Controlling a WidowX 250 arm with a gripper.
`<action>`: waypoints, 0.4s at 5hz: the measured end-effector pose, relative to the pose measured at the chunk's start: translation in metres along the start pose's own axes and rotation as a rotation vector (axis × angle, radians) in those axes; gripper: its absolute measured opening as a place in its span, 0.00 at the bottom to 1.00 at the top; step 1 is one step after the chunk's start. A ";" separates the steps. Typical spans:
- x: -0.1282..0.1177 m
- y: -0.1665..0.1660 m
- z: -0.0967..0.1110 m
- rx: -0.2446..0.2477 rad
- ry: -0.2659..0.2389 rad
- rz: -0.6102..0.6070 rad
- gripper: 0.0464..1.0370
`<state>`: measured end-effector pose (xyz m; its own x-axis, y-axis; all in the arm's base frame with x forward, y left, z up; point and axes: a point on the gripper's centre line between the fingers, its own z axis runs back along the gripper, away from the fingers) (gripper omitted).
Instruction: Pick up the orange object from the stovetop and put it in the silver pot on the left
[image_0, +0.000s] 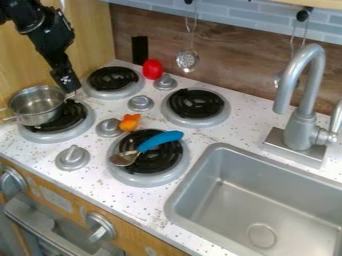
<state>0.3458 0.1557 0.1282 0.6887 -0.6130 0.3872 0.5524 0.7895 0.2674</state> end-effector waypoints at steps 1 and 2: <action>-0.006 -0.005 -0.011 -0.035 0.017 0.008 0.96; -0.004 -0.011 -0.028 -0.087 0.021 -0.058 0.96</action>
<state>0.3509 0.1486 0.0990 0.6632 -0.6591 0.3546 0.6301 0.7474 0.2108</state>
